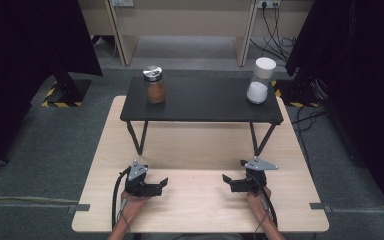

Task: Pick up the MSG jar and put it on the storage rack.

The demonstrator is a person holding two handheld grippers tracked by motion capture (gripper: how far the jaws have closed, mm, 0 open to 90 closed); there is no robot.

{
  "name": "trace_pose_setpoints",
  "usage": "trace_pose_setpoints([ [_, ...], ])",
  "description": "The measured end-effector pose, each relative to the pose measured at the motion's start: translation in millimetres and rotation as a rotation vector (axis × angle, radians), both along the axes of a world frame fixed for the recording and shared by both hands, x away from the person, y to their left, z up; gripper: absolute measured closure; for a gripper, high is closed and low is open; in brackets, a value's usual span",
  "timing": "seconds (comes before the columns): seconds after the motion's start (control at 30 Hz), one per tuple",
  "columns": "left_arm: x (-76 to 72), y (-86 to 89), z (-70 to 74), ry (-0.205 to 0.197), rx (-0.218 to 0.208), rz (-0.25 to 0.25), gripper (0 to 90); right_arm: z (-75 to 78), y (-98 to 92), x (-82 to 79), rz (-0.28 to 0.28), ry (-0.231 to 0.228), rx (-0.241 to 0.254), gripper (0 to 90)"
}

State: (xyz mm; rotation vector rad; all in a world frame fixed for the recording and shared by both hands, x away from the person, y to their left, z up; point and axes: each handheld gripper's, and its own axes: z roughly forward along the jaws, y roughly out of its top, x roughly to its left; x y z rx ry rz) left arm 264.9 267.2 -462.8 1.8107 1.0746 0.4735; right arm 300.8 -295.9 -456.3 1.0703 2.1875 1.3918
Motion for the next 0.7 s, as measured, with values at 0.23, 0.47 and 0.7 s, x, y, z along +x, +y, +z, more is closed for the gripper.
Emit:
trace_pose_setpoints([
  [0.23, -0.1, -0.3, -0.2, 0.0, -0.002, 0.001, 1.8, 0.4, 0.2, 0.3, 0.002, 0.002, -0.002, 1.1],
  [0.47, -0.1, -0.4, -0.1, 0.0, -0.001, 0.001, 1.9, 0.9, 0.6, 1.0, 0.006, 0.003, -0.008, 1.1],
  [0.7, 0.0, -0.5, 0.1, 0.0, 0.001, 0.0, 1.9, 1.5, 1.3, 1.1, 0.008, 0.004, -0.012, 1.1],
])
